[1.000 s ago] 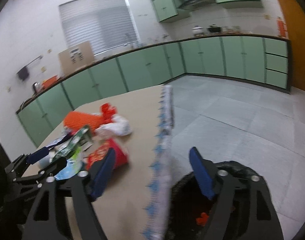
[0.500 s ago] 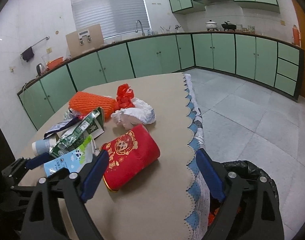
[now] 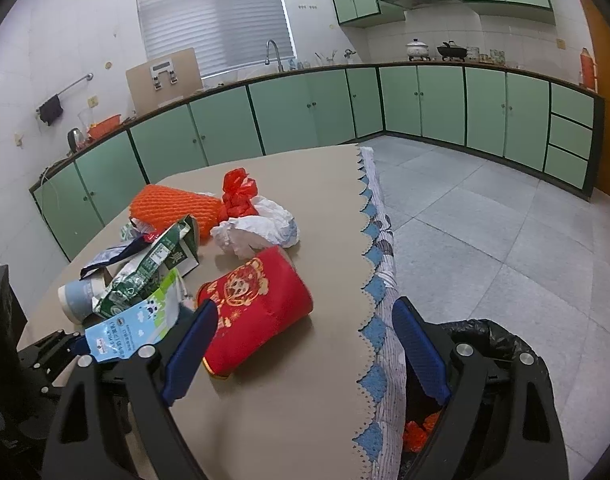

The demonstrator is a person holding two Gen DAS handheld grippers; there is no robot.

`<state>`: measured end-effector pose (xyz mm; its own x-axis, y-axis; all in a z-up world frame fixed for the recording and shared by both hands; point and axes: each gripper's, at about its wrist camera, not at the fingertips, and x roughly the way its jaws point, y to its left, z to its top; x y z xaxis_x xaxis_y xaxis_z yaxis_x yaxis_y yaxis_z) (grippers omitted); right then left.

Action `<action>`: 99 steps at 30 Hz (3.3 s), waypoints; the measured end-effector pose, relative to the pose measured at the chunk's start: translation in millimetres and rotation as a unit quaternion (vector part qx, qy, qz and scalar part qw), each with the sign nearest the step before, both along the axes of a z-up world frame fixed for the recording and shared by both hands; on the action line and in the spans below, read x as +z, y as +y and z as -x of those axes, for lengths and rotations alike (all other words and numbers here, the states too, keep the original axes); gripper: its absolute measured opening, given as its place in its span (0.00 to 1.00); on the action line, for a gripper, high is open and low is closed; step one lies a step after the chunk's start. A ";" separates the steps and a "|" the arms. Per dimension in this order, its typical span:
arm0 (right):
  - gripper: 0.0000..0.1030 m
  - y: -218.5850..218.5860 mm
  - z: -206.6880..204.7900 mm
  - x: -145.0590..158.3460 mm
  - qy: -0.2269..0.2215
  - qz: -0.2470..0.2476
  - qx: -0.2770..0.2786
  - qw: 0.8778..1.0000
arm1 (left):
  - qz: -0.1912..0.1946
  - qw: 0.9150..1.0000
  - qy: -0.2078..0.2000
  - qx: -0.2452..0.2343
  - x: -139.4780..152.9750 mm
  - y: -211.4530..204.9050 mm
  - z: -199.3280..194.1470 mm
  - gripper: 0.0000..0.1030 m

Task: Collect trash
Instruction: 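Grasp the blue-and-white milk carton with the left tool while the right tool returns to the table, then grasp the red embroidered pouch with the right tool, then carry the milk carton with the left tool while the right tool drops the red pouch into the bin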

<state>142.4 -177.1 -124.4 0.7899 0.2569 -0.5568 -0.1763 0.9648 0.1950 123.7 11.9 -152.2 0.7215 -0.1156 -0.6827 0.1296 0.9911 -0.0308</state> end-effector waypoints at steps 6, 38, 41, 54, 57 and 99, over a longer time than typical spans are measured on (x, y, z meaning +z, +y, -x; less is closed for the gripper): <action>0.84 -2.7 0.0 -0.4 0.000 -0.003 -0.002 1.000 | 0.004 1.000 -0.008 0.008 5.1 -3.1 3.8 0.45; 0.89 45.6 -30.6 -10.7 0.025 0.064 0.049 0.996 | 0.018 0.995 -0.087 0.035 52.2 9.4 17.2 0.43; 0.89 52.0 -36.1 -14.3 0.031 0.081 0.050 0.995 | 0.014 0.995 -0.088 0.044 53.1 15.1 13.7 0.43; 0.78 54.3 -42.1 -19.4 0.053 0.079 0.051 0.994 | 0.009 0.995 -0.086 0.055 50.8 23.2 11.6 0.43; 0.78 44.3 -39.5 -11.4 0.045 0.069 0.043 0.996 | 0.008 0.995 -0.088 0.054 51.7 22.7 12.1 0.43; 0.79 -187.2 31.4 -4.6 0.042 0.028 -0.181 0.982 | 0.043 0.983 -0.066 -0.169 36.4 -198.4 -23.3 0.44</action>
<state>111.0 -364.3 -129.0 0.7747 -0.0654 -0.6289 0.1951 0.9708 0.1394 147.0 -186.5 -115.8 0.7134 -0.4162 -0.5637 0.4585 0.8856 -0.0737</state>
